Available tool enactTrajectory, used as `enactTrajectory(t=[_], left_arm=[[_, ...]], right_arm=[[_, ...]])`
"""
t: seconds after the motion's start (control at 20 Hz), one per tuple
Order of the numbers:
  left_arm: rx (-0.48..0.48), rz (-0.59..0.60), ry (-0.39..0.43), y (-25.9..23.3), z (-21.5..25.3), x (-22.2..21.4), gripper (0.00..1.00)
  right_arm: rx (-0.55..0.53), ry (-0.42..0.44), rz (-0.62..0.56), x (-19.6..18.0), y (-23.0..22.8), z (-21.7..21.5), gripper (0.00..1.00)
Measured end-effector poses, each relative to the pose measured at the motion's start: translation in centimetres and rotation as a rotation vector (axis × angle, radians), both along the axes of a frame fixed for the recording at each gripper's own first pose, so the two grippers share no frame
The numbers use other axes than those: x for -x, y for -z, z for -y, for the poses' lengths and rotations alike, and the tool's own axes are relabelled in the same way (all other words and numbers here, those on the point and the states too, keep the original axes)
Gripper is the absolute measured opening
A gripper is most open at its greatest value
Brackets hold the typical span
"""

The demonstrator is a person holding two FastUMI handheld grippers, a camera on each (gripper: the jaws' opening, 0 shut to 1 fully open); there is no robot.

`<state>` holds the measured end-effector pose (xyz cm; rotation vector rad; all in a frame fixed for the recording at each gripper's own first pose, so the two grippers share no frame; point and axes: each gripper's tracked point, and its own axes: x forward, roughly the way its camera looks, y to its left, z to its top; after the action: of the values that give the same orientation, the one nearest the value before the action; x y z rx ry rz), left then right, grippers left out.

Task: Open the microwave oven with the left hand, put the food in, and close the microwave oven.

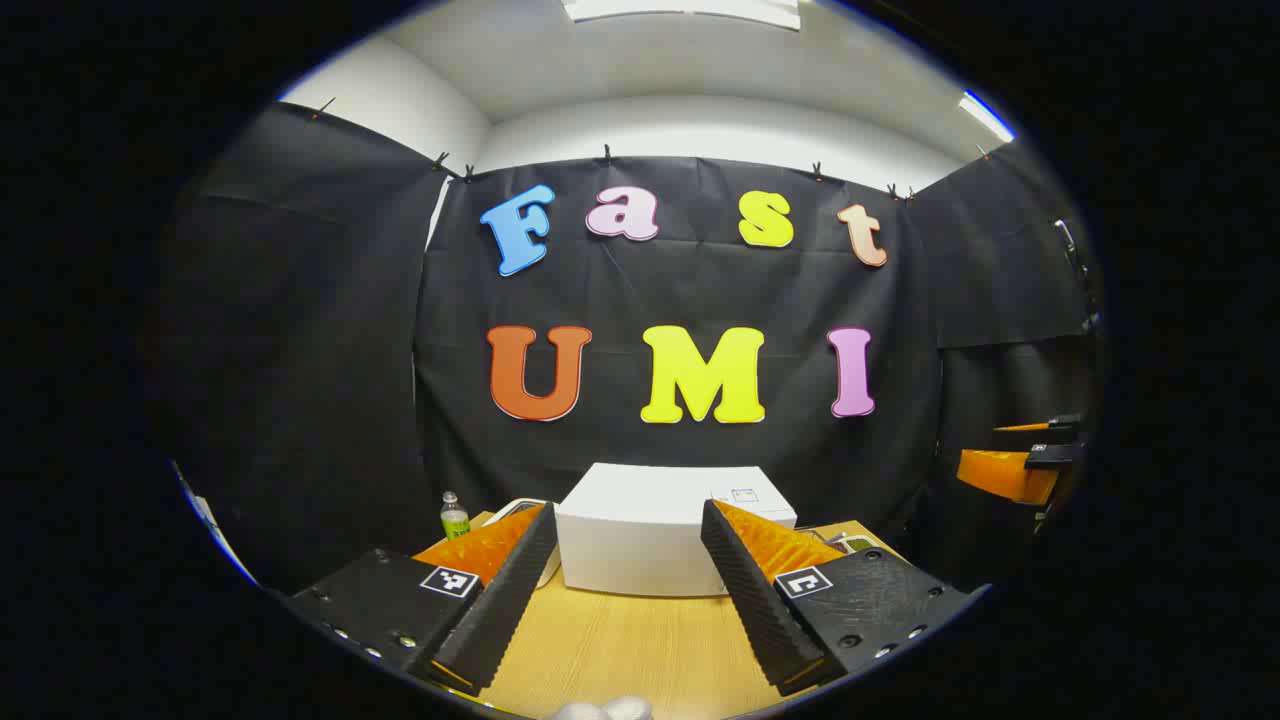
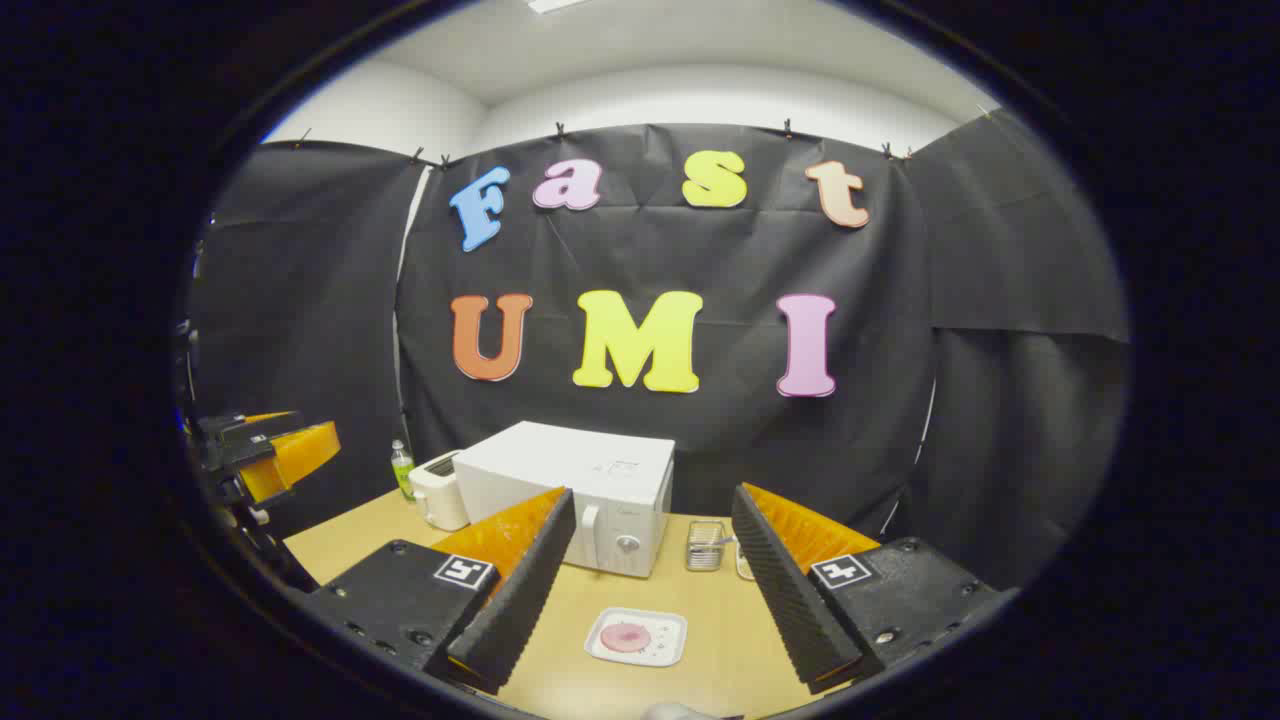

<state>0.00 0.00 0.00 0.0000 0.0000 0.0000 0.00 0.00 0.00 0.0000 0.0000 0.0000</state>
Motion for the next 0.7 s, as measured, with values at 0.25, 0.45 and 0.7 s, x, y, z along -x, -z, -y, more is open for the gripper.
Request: enactTrajectory(t=[0.25,0.45,0.7], left_arm=[[-0.024,-0.004,0.016,0.2,0.5,-0.6,0.92],[-0.028,0.0,0.023,0.0,0.7,-1.1,0.92],[-0.045,0.007,0.035,0.1,1.4,-2.1,0.92]], right_arm=[[-0.018,0.018,0.01,-0.2,0.0,0.2,0.92],[-0.022,0.048,0.026,-0.7,-0.4,1.4,1.0],[-0.041,0.067,0.017,-0.9,-0.1,2.4,1.0]])
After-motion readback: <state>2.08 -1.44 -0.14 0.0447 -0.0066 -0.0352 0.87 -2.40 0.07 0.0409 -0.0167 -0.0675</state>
